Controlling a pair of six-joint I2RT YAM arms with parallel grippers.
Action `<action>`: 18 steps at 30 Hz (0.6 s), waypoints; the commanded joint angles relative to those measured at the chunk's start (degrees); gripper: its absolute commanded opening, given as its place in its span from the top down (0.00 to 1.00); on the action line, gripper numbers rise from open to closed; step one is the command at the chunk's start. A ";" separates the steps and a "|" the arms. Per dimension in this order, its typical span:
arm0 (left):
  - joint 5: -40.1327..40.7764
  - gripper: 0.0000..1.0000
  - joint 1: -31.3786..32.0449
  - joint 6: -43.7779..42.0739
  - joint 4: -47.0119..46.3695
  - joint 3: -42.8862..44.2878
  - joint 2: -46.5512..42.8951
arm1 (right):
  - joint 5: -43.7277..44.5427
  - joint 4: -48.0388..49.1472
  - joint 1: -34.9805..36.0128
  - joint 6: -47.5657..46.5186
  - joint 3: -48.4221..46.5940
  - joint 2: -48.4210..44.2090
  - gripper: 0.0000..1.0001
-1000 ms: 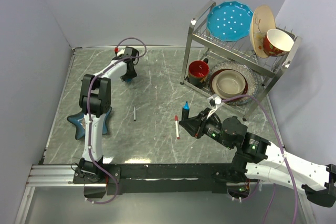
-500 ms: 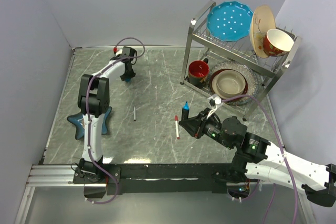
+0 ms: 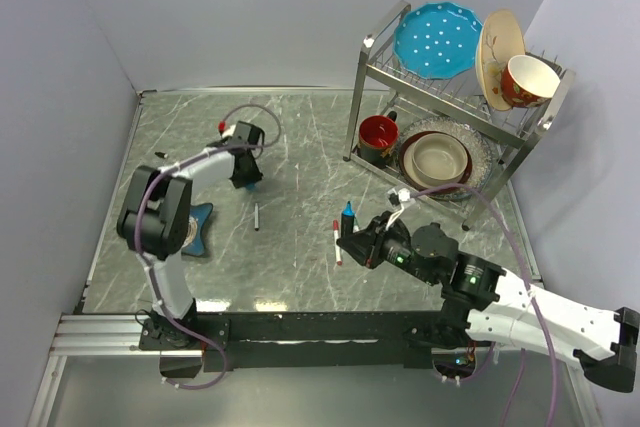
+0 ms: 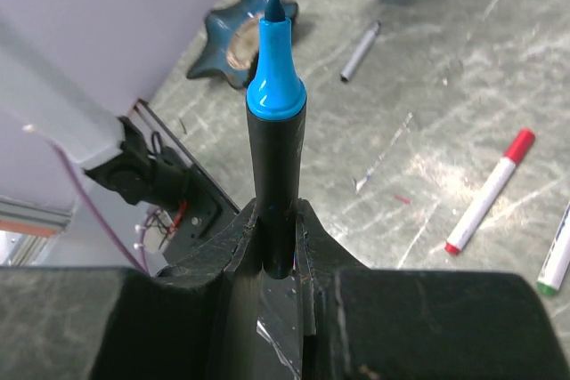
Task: Insert the pens into the pen caps
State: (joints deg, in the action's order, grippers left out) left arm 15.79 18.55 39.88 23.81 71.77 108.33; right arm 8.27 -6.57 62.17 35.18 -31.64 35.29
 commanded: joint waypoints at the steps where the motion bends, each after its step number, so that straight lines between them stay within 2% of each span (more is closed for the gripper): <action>1: -1.12 0.99 6.48 4.06 -2.72 -6.01 -12.07 | 0.95 4.01 0.67 1.82 0.96 2.41 1.00; 10: -1.11 0.99 18.88 10.21 -7.45 -15.77 -38.16 | -3.69 15.00 0.58 2.53 -2.46 19.02 1.00; 18: -2.17 0.99 22.76 10.92 -11.16 -21.14 -50.32 | -6.43 18.61 0.49 2.44 -7.91 28.34 1.00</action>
State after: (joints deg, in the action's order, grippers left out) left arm 13.89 40.27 49.45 15.73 51.90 60.58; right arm 3.53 5.65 62.43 37.47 -34.94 61.87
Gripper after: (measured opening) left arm 0.332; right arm 0.224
